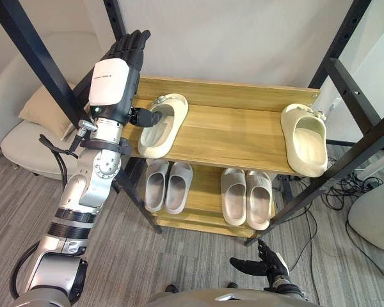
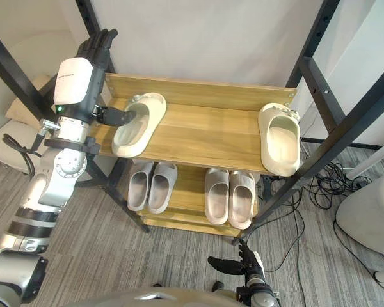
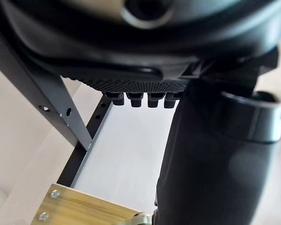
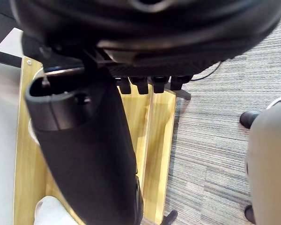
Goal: Organize the slippers on the shoe rack
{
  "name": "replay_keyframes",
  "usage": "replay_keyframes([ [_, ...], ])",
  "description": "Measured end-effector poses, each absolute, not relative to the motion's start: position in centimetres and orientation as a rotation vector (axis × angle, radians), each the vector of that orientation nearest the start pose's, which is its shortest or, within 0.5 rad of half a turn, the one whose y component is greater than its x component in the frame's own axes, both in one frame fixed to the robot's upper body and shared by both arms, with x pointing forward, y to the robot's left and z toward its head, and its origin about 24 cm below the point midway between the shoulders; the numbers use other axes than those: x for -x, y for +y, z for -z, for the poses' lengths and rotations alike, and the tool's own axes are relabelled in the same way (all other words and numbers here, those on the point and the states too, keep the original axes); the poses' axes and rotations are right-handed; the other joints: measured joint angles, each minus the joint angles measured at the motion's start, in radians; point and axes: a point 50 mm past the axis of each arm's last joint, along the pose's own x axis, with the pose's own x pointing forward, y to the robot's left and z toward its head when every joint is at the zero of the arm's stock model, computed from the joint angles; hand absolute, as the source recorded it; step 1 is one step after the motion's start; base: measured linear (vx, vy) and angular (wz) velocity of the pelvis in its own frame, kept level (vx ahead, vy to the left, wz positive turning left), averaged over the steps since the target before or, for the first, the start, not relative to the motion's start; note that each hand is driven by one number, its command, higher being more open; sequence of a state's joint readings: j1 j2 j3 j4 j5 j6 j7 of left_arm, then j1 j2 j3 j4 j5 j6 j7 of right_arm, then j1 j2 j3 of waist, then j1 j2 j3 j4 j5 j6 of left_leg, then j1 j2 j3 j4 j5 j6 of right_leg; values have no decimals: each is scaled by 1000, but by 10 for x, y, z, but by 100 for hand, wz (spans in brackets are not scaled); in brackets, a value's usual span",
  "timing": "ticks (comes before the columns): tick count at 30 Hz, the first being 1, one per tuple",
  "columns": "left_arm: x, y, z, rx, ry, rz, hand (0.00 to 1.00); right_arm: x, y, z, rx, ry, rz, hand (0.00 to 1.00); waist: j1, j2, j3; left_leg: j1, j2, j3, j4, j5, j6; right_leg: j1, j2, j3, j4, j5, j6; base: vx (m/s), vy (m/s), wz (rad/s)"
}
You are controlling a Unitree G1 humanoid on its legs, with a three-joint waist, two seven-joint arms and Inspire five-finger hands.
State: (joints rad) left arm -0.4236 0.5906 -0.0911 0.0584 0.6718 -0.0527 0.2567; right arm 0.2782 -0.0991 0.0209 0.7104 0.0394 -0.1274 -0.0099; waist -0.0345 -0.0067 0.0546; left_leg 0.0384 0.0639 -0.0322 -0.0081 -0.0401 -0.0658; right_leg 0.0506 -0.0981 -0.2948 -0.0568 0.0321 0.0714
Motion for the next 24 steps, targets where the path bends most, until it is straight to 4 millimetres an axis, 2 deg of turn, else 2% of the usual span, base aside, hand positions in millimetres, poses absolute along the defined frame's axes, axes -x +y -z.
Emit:
replay_keyframes([
  [10,-322,215,-187,-1218,-545,-271,100,-96,-185,135,35,845,100,100,-6,-17,3,0,0,11,0,-2,2,-6,0,12,0,2,1,1,12,-3],
  [16,-329,226,-175,-1208,-455,-273,100,-96,-185,135,34,846,102,100,-21,-15,4,-1,-3,26,1,-2,2,-3,1,22,-27,25,-2,-5,25,-7],
  [17,-329,226,-174,-1197,-450,-273,0,-96,-185,135,35,846,104,100,-21,-15,4,-1,-3,27,2,-2,2,-3,0,23,-27,26,-2,-24,31,-4],
  [24,-331,230,-170,-1180,-421,-276,0,-98,-186,133,35,835,109,100,-19,-2,13,-1,-2,51,4,-3,2,-15,0,46,-28,38,-3,-30,25,-10],
])
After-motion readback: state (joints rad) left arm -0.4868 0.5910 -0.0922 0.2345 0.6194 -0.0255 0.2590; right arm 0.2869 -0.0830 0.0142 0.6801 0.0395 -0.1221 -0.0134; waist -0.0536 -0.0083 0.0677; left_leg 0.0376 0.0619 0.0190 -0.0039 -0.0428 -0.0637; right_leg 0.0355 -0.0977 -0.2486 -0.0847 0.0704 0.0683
